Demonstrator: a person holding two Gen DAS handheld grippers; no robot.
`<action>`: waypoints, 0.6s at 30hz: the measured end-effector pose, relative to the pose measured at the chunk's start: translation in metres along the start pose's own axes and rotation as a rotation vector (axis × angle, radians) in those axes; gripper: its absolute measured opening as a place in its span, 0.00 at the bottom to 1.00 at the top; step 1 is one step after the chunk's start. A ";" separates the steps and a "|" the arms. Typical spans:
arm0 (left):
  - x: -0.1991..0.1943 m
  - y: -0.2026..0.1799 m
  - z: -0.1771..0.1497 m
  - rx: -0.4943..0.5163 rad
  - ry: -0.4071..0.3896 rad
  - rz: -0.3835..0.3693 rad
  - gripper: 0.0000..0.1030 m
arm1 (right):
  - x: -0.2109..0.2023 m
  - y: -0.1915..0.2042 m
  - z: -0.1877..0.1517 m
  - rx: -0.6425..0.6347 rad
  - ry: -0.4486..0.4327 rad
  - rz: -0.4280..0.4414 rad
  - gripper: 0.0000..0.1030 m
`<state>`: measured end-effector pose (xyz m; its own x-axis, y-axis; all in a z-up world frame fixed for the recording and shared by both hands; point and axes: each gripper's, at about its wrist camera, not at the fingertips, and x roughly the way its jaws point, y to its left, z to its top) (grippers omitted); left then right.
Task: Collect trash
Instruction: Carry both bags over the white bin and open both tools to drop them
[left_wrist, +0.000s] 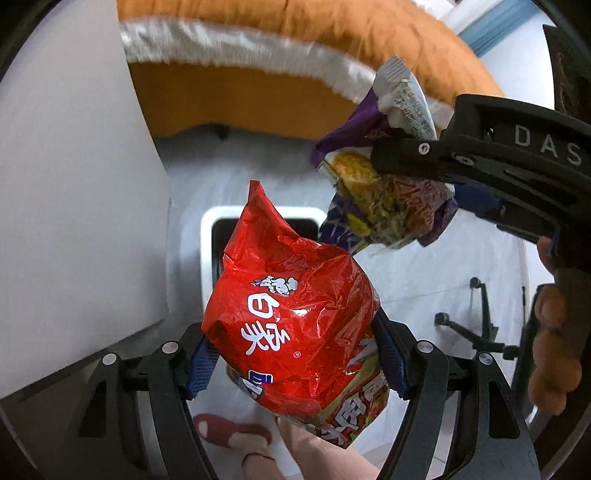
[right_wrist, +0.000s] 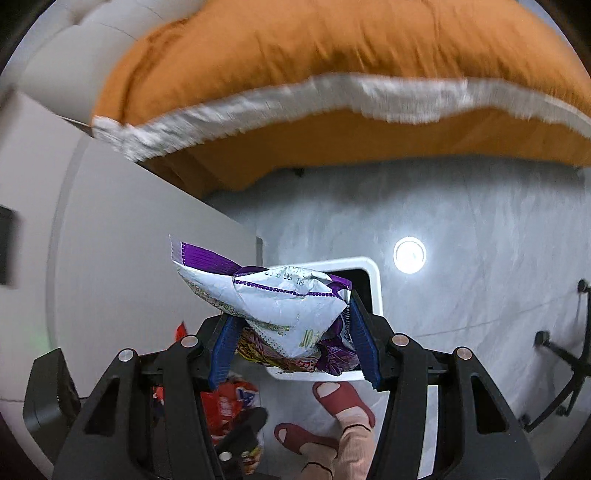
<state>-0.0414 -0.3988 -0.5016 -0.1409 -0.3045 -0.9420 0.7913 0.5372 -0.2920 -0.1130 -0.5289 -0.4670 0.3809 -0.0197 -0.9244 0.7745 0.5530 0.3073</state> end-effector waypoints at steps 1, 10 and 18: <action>0.011 0.004 0.000 -0.001 0.005 0.001 0.70 | 0.018 -0.005 -0.003 -0.001 0.016 -0.004 0.54; 0.099 0.036 -0.009 -0.049 0.057 -0.020 0.95 | 0.089 -0.023 -0.025 -0.075 0.049 -0.083 0.96; 0.086 0.034 -0.012 -0.061 0.040 0.025 0.95 | 0.092 -0.026 -0.025 -0.095 0.071 -0.100 0.96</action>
<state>-0.0336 -0.3974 -0.5950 -0.1464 -0.2596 -0.9546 0.7576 0.5911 -0.2769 -0.1105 -0.5245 -0.5660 0.2650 -0.0219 -0.9640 0.7539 0.6279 0.1930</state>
